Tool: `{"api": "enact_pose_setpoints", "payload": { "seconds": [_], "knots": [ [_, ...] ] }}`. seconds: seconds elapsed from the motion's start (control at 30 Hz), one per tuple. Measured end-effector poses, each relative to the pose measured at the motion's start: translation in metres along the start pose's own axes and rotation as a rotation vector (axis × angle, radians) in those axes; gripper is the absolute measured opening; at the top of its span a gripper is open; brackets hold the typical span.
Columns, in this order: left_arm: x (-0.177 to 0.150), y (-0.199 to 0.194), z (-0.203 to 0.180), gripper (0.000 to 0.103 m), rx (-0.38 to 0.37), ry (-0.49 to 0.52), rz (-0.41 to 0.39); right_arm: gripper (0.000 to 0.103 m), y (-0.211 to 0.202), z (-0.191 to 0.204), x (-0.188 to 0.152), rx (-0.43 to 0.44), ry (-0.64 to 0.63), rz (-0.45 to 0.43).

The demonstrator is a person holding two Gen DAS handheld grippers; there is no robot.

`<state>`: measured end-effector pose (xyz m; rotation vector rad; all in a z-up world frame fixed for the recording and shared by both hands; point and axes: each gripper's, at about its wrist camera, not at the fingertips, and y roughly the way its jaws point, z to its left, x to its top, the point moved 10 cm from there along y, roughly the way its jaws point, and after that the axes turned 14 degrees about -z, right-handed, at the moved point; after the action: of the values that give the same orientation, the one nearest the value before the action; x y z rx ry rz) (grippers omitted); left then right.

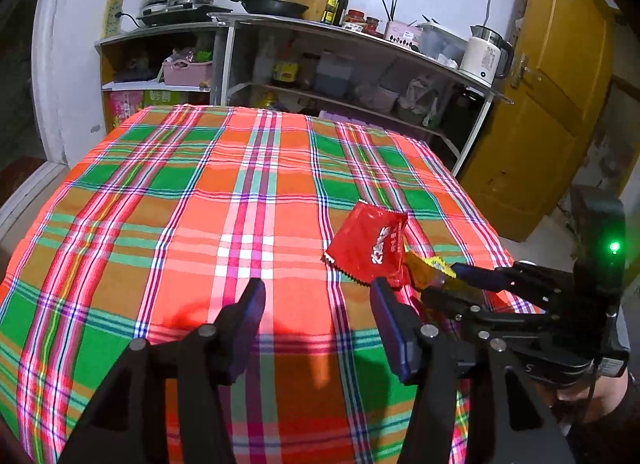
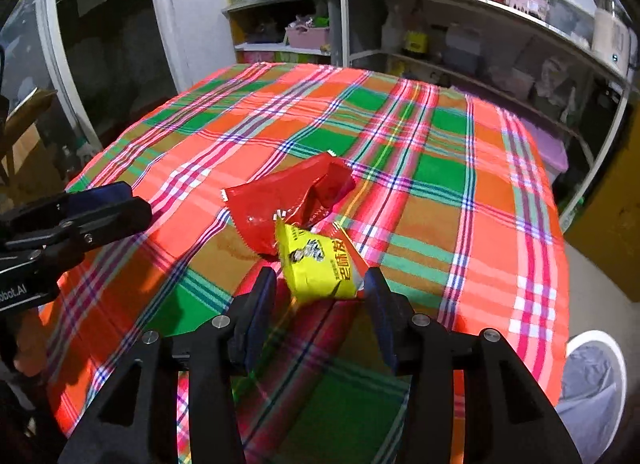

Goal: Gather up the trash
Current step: 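Grasp the yellow wrapper with the right gripper while the left gripper grasps the red bag, then carry the yellow wrapper and red bag over the bin with both grippers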

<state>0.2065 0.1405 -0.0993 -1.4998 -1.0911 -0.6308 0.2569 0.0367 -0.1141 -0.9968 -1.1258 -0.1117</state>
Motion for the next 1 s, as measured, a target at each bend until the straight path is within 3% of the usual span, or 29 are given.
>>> {"api": "enact_pose_setpoints", "payload": {
  "seconds": [0.07, 0.13, 0.67, 0.8, 1.0],
  "knots": [
    [0.002, 0.003, -0.002, 0.057, -0.010, -0.003, 0.001, 0.032, 0.001, -0.002, 0.001, 0.003, 0.019, 0.000],
    [0.004, 0.007, -0.006, 0.057, -0.019, 0.000, 0.002, 0.027, -0.001, -0.003, 0.002, 0.011, 0.029, -0.005],
    [0.002, 0.054, -0.057, 0.057, -0.075, 0.078, 0.053, 0.024, -0.042, -0.039, 0.003, -0.014, 0.133, -0.091],
    [-0.004, 0.067, -0.066, 0.047, -0.070, 0.110, 0.082, 0.024, -0.047, -0.051, -0.001, -0.022, 0.162, -0.094],
    [-0.011, 0.082, -0.070, 0.021, -0.052, 0.134, 0.123, 0.024, -0.053, -0.064, -0.006, -0.035, 0.195, -0.106]
  ]
}}
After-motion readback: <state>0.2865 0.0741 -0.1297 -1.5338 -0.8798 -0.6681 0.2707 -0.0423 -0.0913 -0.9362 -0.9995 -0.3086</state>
